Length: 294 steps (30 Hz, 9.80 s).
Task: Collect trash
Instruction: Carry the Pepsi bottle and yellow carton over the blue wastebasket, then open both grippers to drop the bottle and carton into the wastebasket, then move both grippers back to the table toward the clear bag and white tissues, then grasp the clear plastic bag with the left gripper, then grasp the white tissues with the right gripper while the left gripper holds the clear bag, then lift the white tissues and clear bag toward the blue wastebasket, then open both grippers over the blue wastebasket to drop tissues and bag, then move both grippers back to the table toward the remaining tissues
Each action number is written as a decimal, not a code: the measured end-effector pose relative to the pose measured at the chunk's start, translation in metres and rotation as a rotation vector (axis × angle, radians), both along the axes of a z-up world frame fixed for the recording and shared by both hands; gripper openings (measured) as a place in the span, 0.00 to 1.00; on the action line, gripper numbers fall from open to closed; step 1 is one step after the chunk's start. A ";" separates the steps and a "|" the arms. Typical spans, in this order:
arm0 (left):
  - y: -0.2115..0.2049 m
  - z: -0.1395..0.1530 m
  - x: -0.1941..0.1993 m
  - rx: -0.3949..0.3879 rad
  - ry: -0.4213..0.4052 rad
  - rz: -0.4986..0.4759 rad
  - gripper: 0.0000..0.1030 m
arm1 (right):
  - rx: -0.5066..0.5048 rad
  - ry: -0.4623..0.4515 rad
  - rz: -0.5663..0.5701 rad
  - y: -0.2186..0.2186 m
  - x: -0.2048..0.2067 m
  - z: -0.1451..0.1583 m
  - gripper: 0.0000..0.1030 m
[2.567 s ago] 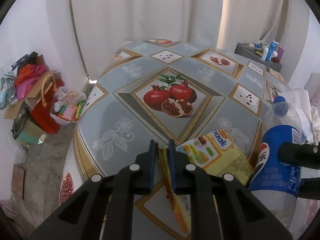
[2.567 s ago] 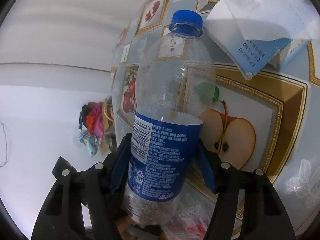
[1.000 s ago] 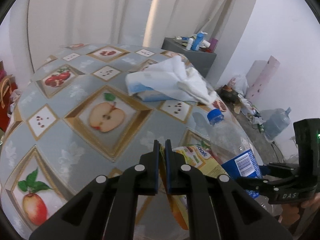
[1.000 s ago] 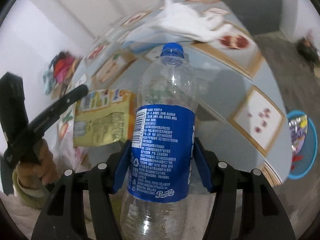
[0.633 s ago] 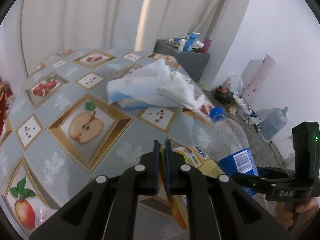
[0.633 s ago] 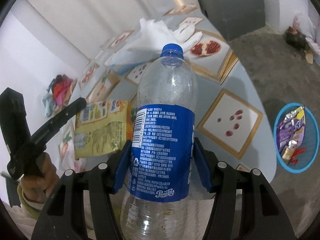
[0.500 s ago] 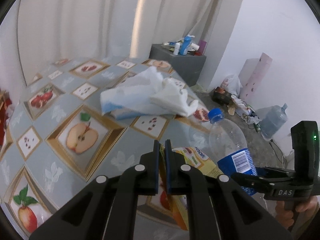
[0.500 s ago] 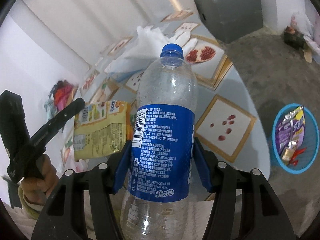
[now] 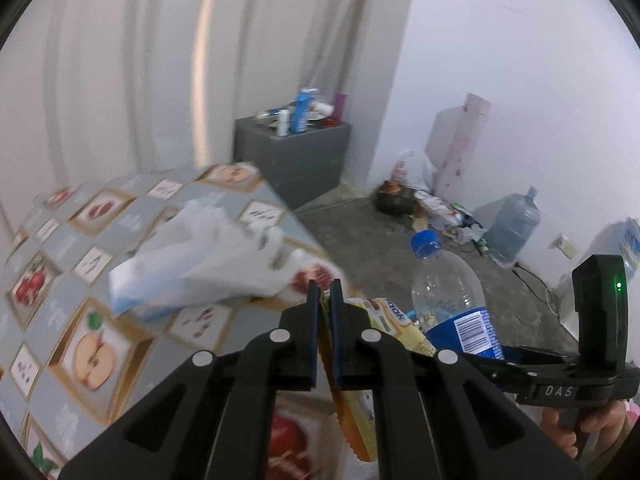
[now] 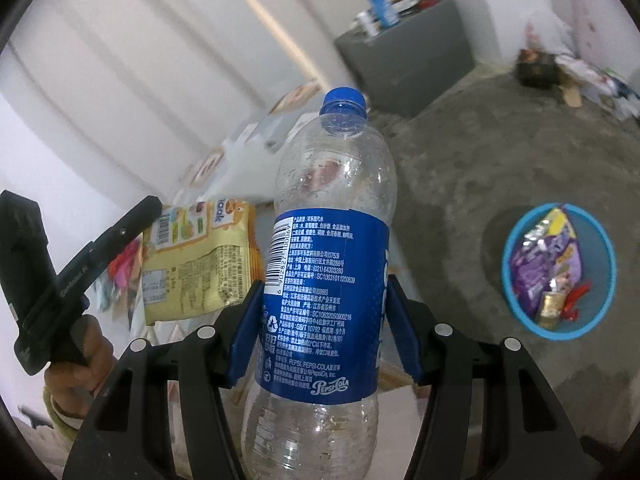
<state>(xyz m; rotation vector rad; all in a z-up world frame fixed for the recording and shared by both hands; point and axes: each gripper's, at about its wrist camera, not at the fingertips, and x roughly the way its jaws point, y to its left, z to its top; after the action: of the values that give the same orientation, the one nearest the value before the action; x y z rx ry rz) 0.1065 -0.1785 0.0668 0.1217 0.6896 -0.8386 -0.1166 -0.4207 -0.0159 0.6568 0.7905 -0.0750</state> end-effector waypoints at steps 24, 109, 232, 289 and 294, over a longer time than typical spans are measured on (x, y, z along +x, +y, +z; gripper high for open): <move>-0.293 -0.116 -0.047 0.459 0.062 -0.438 0.05 | 0.388 0.120 -0.617 -0.169 -0.141 -0.127 0.54; 0.198 -0.135 -0.128 0.614 -0.155 0.099 0.10 | 0.134 0.039 0.501 0.173 0.059 -0.038 0.65; 0.070 0.029 0.038 -0.040 -0.209 0.058 0.04 | -0.148 -0.244 -0.036 0.033 0.094 0.074 0.07; -0.324 -0.095 -0.080 0.250 0.131 -0.498 0.75 | 0.087 0.128 -0.689 -0.194 -0.080 -0.137 0.65; -0.268 -0.053 -0.069 0.211 0.049 -0.357 0.82 | -0.125 0.136 -0.606 -0.165 -0.064 -0.096 0.77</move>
<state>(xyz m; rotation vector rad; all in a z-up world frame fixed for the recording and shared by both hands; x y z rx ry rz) 0.0373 -0.4464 0.0133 0.4246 0.8152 -1.1116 -0.1801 -0.5858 -0.1116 0.7592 0.6875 -0.7209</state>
